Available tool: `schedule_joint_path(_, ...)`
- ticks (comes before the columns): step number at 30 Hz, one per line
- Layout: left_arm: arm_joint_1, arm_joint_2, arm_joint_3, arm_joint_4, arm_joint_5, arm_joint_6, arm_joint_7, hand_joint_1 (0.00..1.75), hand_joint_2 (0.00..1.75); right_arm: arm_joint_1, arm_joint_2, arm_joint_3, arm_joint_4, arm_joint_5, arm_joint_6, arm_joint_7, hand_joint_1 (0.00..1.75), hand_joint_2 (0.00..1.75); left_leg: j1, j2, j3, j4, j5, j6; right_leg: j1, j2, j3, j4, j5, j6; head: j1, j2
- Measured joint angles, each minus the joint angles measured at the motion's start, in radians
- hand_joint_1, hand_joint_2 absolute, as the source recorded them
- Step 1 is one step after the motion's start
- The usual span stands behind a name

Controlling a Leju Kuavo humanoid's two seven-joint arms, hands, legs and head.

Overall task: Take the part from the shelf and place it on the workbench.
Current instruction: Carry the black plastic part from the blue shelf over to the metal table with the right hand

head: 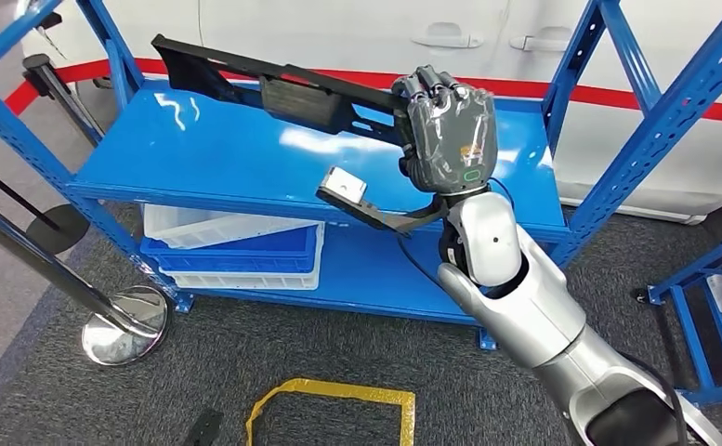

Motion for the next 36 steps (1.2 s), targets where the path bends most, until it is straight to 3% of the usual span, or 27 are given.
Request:
schedule_joint_path(2, -0.001, 0.000, 0.000, 0.000, 0.001, 0.000, 0.000, 0.00, 1.75, 0.001, 0.000, 0.001, 0.000, -0.002, 0.000, 0.000, 1.75, 1.75, -0.001, 0.003, -0.008, -0.020, 0.030, 0.006, -0.005, 0.000, -0.004, -0.006, 0.004, 0.010, -0.002, 0.000)
schedule_joint_path(3, 0.000, 0.000, 0.000, 0.000, 0.001, 0.000, 0.001, 0.00, 1.75, 0.001, 0.000, 0.001, 0.000, -0.002, 0.001, 0.000, 1.75, 1.75, 0.001, 0.005, -0.014, -0.029, 0.046, 0.010, -0.005, 0.000, -0.010, 0.006, -0.020, 0.014, 0.000, 0.000)
schedule_joint_path(5, 0.001, 0.000, 0.000, 0.000, 0.002, 0.000, 0.001, 0.00, 1.75, 0.003, 0.000, 0.001, 0.001, -0.003, 0.001, 0.000, 1.75, 1.75, 0.004, 0.010, -0.035, -0.037, 0.075, 0.018, -0.005, 0.001, -0.029, 0.077, -0.115, 0.019, 0.005, 0.000)
schedule_joint_path(6, 0.001, 0.000, 0.000, 0.000, 0.003, 0.001, 0.001, 0.00, 1.75, 0.003, 0.000, 0.001, 0.001, -0.004, 0.001, 0.000, 1.75, 1.75, 0.004, 0.010, -0.052, -0.037, 0.087, 0.021, -0.005, 0.001, -0.040, 0.139, -0.165, 0.021, 0.007, 0.000)
schedule_joint_path(7, 0.001, 0.000, 0.000, 0.000, 0.003, 0.001, 0.001, 0.00, 1.75, 0.003, 0.000, 0.001, 0.001, -0.004, 0.001, 0.000, 1.75, 1.75, 0.005, 0.010, -0.070, -0.035, 0.099, 0.022, -0.005, 0.000, -0.046, 0.198, -0.194, 0.024, 0.007, 0.000)
schedule_joint_path(8, 0.001, -0.001, 0.000, 0.000, 0.003, 0.002, 0.001, 0.00, 1.75, 0.003, 0.000, 0.001, 0.001, -0.005, 0.001, 0.000, 1.75, 1.75, 0.005, 0.011, -0.089, -0.031, 0.111, 0.021, -0.006, 0.000, -0.044, 0.243, -0.197, 0.026, 0.007, 0.000)
schedule_joint_path(9, 0.001, -0.002, 0.000, 0.000, 0.004, 0.002, 0.001, 0.00, 1.75, 0.004, 0.000, 0.001, 0.001, -0.006, 0.001, 0.000, 1.75, 1.75, 0.007, 0.011, -0.110, -0.026, 0.123, 0.019, -0.007, 0.000, -0.031, 0.265, -0.179, 0.029, 0.007, 0.000)
schedule_joint_path(11, 0.001, -0.004, 0.000, 0.000, 0.005, 0.002, 0.001, 0.00, 1.75, 0.004, 0.000, 0.001, 0.001, -0.006, 0.001, 0.001, 1.75, 1.75, 0.012, 0.011, -0.149, -0.007, 0.139, 0.011, -0.011, -0.001, 0.040, 0.205, -0.126, 0.035, 0.007, 0.000)
schedule_joint_path(13, 0.002, -0.004, 0.000, 0.000, 0.006, 0.002, 0.001, 0.00, 1.75, 0.005, 0.000, 0.001, 0.000, -0.007, 0.001, 0.001, 1.75, 1.75, 0.013, 0.010, -0.183, 0.018, 0.150, -0.001, -0.010, 0.000, 0.128, 0.084, -0.142, 0.035, 0.007, 0.000)
schedule_joint_path(14, 0.003, -0.004, 0.000, 0.000, 0.007, 0.003, 0.001, 0.00, 1.75, 0.005, 0.001, 0.001, 0.000, -0.007, 0.002, 0.001, 1.75, 1.75, 0.013, 0.010, -0.193, 0.028, 0.156, -0.007, -0.008, 0.001, 0.153, 0.040, -0.162, 0.031, 0.007, 0.000)
schedule_joint_path(16, 0.006, -0.004, 0.000, 0.000, 0.010, 0.004, 0.001, 0.00, 1.75, 0.005, 0.002, 0.002, 0.001, -0.009, 0.003, 0.002, 1.75, 1.75, 0.014, 0.009, -0.203, 0.033, 0.172, -0.016, -0.003, 0.003, 0.156, 0.018, -0.171, 0.016, 0.006, 0.000)
schedule_joint_path(18, 0.007, -0.005, 0.000, 0.001, 0.012, 0.005, 0.001, 0.00, 1.75, 0.004, 0.002, 0.003, 0.002, -0.011, 0.006, 0.002, 1.75, 1.75, 0.018, 0.008, -0.218, 0.048, 0.152, -0.027, -0.003, 0.000, 0.139, 0.019, -0.152, 0.000, 0.005, 0.000)
schedule_joint_path(19, 0.007, -0.005, 0.000, 0.001, 0.012, 0.005, 0.001, 0.00, 1.75, 0.004, 0.003, 0.003, 0.002, -0.012, 0.008, 0.002, 1.75, 1.75, 0.020, 0.008, -0.231, 0.078, 0.116, -0.032, -0.004, -0.001, 0.128, 0.018, -0.140, -0.008, 0.005, 0.000)
schedule_joint_path(21, 0.007, -0.006, 0.000, 0.001, 0.013, 0.005, 0.001, 0.00, 1.75, 0.004, 0.004, 0.004, 0.003, -0.014, 0.013, 0.002, 1.75, 1.75, 0.023, 0.008, -0.264, 0.190, 0.016, -0.041, -0.002, -0.002, 0.102, 0.017, -0.118, -0.018, 0.003, 0.000)
schedule_joint_path(22, 0.007, -0.005, 0.000, 0.001, 0.014, 0.005, 0.000, 0.00, 1.75, 0.003, 0.005, 0.004, 0.003, -0.015, 0.015, 0.002, 1.75, 1.75, 0.023, 0.008, -0.276, 0.254, -0.019, -0.043, 0.001, -0.002, 0.088, 0.018, -0.107, -0.021, 0.002, 0.000)
schedule_joint_path(23, 0.007, -0.005, 0.000, 0.001, 0.014, 0.005, -0.001, 0.00, 1.75, 0.004, 0.005, 0.005, 0.003, -0.017, 0.017, 0.002, 1.75, 1.75, 0.023, 0.008, -0.278, 0.300, -0.030, -0.044, 0.003, -0.002, 0.073, 0.018, -0.096, -0.022, 0.003, 0.000)
schedule_joint_path(25, 0.007, -0.006, 0.000, 0.001, 0.016, 0.005, -0.004, 0.00, 1.75, 0.004, 0.005, 0.005, 0.003, -0.021, 0.018, 0.002, 1.75, 1.75, 0.023, 0.007, -0.238, 0.302, 0.006, -0.038, 0.009, -0.002, 0.045, 0.019, -0.074, -0.022, 0.003, 0.000)
schedule_joint_path(26, 0.007, -0.006, 0.000, 0.001, 0.016, 0.005, -0.006, 0.00, 1.75, 0.003, 0.005, 0.005, 0.003, -0.022, 0.018, 0.002, 1.75, 1.75, 0.022, 0.006, -0.191, 0.251, 0.029, -0.030, 0.011, -0.001, 0.034, 0.019, -0.064, -0.022, 0.003, 0.000)
schedule_joint_path(27, 0.005, -0.005, 0.000, 0.001, 0.017, 0.005, -0.007, 0.00, 1.75, 0.003, 0.005, 0.005, 0.003, -0.023, 0.018, 0.002, 1.75, 1.75, 0.020, 0.005, -0.135, 0.180, 0.035, -0.021, 0.014, 0.000, 0.024, 0.019, -0.055, -0.021, 0.003, 0.000)
schedule_joint_path(29, 0.002, -0.004, 0.000, 0.001, 0.017, 0.006, -0.010, 0.00, 1.75, 0.002, 0.005, 0.005, 0.003, -0.024, 0.018, 0.002, 1.75, 1.75, 0.011, 0.002, -0.050, 0.057, 0.023, -0.010, 0.012, -0.001, 0.015, 0.015, -0.037, -0.014, 0.004, 0.000)
schedule_joint_path(30, 0.001, -0.003, 0.000, 0.001, 0.018, 0.006, -0.011, 0.00, 1.75, 0.002, 0.005, 0.006, 0.004, -0.024, 0.018, 0.002, 1.75, 1.75, 0.005, 0.001, -0.035, 0.026, 0.017, -0.006, 0.008, -0.002, 0.014, 0.010, -0.027, -0.008, 0.003, 0.000)
schedule_joint_path(32, 0.001, -0.002, 0.000, 0.001, 0.018, 0.006, -0.012, 0.00, 1.75, 0.002, 0.005, 0.006, 0.004, -0.025, 0.018, 0.002, 1.75, 1.75, -0.001, 0.002, -0.037, -0.002, 0.043, 0.001, 0.001, -0.002, 0.010, 0.002, -0.012, 0.004, 0.002, 0.000)
schedule_joint_path(33, 0.002, -0.002, 0.000, 0.001, 0.018, 0.006, -0.013, 0.00, 1.75, 0.002, 0.005, 0.006, 0.005, -0.025, 0.018, 0.002, 1.75, 1.75, -0.001, 0.005, -0.039, -0.016, 0.059, 0.007, 0.002, -0.001, 0.003, 0.011, -0.023, 0.010, 0.002, 0.000)
schedule_joint_path(34, 0.002, -0.002, 0.000, 0.001, 0.019, 0.005, -0.013, 0.00, 1.75, 0.003, 0.004, 0.006, 0.006, -0.026, 0.018, 0.002, 1.75, 1.75, 0.002, 0.009, -0.044, -0.029, 0.075, 0.012, 0.003, 0.000, -0.007, 0.036, -0.053, 0.014, 0.004, 0.000)
schedule_joint_path(36, 0.002, -0.002, 0.000, 0.001, 0.019, 0.005, -0.013, 0.00, 1.75, 0.004, 0.004, 0.006, 0.009, -0.028, 0.019, 0.002, 1.75, 1.75, 0.004, 0.012, -0.066, -0.038, 0.102, 0.019, 0.005, 0.001, -0.031, 0.137, -0.153, 0.019, 0.006, 0.000)
